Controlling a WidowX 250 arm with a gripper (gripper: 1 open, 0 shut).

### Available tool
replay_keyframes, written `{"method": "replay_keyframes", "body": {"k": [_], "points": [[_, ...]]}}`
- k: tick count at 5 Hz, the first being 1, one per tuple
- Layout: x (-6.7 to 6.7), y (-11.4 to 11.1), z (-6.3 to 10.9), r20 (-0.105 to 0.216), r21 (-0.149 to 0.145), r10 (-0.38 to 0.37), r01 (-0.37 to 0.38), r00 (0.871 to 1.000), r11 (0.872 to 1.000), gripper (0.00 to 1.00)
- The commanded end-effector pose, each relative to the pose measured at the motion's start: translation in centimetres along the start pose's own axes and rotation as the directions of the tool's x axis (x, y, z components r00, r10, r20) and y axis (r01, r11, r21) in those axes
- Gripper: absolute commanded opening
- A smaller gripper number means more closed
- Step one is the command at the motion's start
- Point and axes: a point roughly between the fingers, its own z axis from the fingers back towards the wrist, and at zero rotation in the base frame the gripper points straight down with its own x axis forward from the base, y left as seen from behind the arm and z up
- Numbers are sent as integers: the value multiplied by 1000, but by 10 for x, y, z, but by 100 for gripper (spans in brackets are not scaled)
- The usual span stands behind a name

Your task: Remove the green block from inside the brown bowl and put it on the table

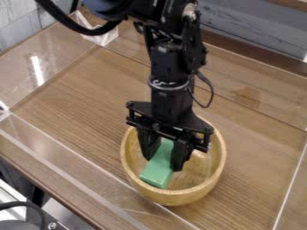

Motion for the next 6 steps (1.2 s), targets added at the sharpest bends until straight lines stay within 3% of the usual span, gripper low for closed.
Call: {"method": "replay_keyframes", "body": {"k": [1,6], "points": [[5,0,17,51,-20,9,-8,999,1000,0],[-3,4,43,58,-47,22,-20,998,999,0]]}}
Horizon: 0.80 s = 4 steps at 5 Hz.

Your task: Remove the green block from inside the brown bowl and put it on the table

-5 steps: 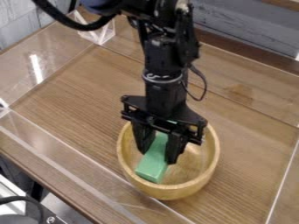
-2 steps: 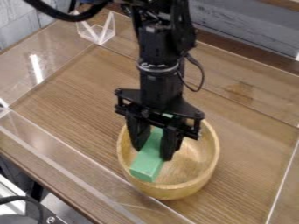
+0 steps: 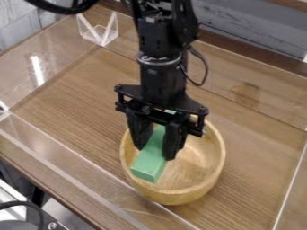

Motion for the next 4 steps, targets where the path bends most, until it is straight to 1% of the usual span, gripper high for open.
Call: {"method": "replay_keyframes", "body": {"k": [1,4], "points": [[8,-2,20,77,-18,-1,2,997,1000,0],[5,-3,29,91,-25,-6,8,996,1000,0]]}}
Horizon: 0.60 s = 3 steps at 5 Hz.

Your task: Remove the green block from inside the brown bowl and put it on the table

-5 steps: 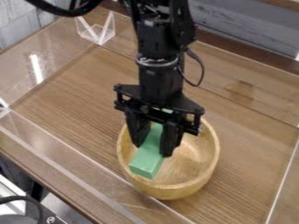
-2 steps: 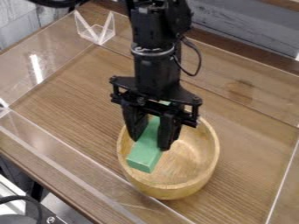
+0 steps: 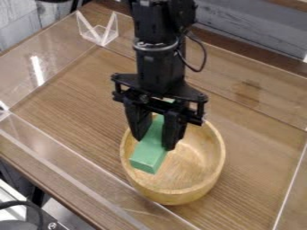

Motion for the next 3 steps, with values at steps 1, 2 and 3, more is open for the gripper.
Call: {"method": "replay_keyframes", "body": {"k": [1,2,3], "points": [[6,-2,18,74,-16,-3,5,997,1000,0],[5,-3,20,77,-19,-4,5,997,1000,0],[4,-3,22,80,-22,-5,6,997,1000,0]]}}
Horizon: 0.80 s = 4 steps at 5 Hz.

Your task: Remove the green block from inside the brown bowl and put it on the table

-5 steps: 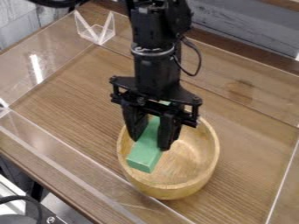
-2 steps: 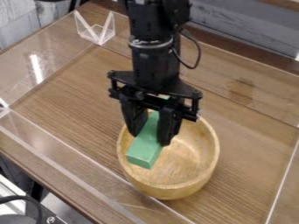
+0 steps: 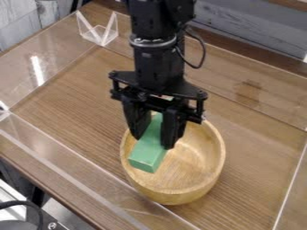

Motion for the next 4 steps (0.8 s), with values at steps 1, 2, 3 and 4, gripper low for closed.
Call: {"method": "replay_keyframes", "body": {"k": [1,2,3,4], "points": [[8,-2,17,69,-14,0,1,998,1000,0],[7,-2,19,71,-16,-1,2,997,1000,0],[6,-2,21,74,-18,-1,2,997,1000,0],[5,6,25,80,-15,-2,3,997,1000,0]]}}
